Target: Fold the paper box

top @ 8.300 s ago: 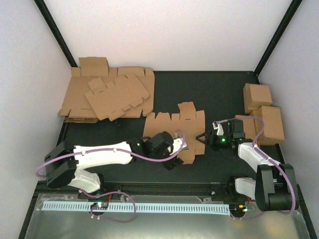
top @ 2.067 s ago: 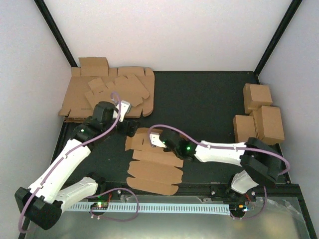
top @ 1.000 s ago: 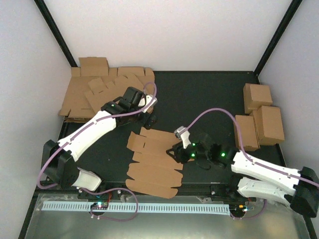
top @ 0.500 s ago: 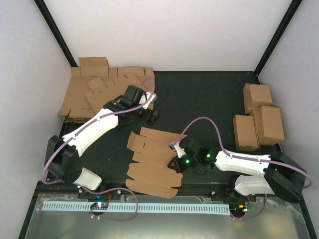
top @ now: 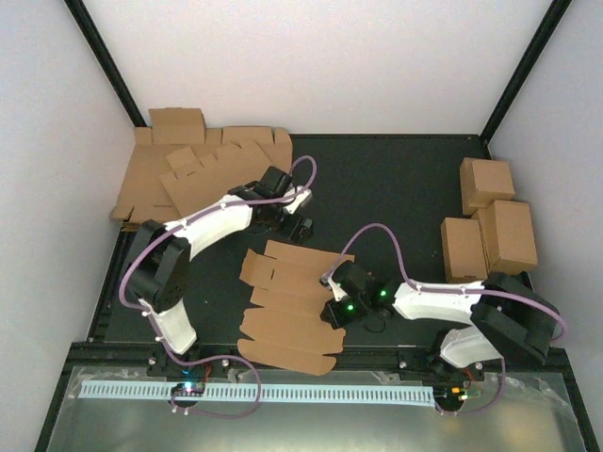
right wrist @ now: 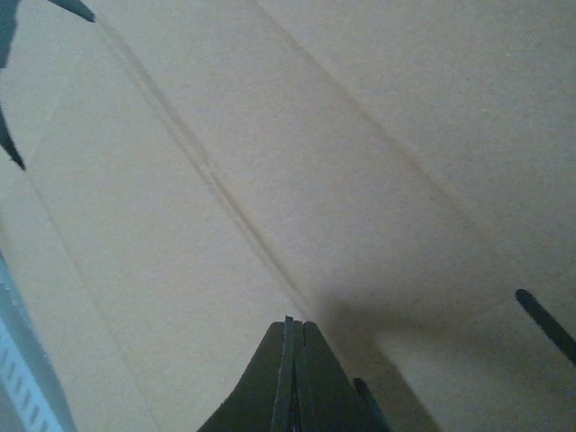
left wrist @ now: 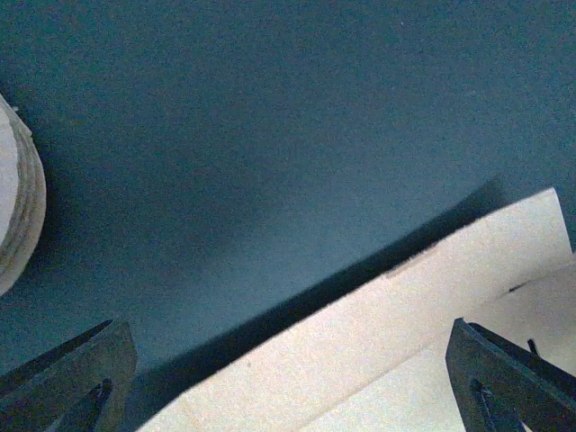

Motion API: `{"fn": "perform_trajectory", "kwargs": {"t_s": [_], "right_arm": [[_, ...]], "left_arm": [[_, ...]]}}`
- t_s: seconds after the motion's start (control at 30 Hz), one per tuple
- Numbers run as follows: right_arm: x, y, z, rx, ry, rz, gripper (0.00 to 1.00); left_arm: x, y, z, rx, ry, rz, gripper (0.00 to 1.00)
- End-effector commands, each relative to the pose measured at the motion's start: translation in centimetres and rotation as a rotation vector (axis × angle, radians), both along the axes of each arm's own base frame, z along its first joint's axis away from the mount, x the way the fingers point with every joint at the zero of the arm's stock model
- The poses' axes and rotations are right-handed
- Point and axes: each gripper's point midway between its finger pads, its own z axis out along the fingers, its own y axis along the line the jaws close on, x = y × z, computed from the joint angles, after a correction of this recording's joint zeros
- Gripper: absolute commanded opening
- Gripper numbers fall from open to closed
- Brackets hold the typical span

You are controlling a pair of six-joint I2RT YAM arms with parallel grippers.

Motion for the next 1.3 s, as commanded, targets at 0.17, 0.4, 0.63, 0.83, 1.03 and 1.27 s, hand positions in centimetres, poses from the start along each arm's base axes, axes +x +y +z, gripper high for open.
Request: {"fn": "perform_trajectory", "kwargs": {"t_s": [0.17, 0.4, 0.63, 0.83, 1.03, 1.27], "right_arm": [[1.4, -1.3, -1.4, -0.07, -0.034, -0.024, 0.02], [2.6, -2.8, -1.6, -0.113, -0.053, -0.037, 0.02], [4.2, -3.5, -1.2, -0.133, -0.074, -0.049, 0.02], [4.4, -3.7, -1.3, -0.147, -0.072, -0.049, 0.02], [5.1, -4.0, -1.3, -0.176, -0.094, -0.055, 0.02], [6.3, -4.7, -1.1, -0.246, -0.141, -0.064, 0.02]], "left_arm": [[1.1, -3.2, -0.4, -0.037, 0.035, -0.158, 0.94], [0.4, -4.4, -2.1, -0.073, 0.093, -0.233, 0.93], [0.0, -3.6, -4.6, -0.022, 0.148, -0.216, 0.9], [-1.5, -3.3, -5.3, -0.039, 0.208, -0.199, 0.89], [-3.3, -3.3, -5.5, -0.107, 0.254, -0.177, 0.89], [-4.7, -2.7, -6.3, -0.121, 0.295, -0.155, 0.87]]}}
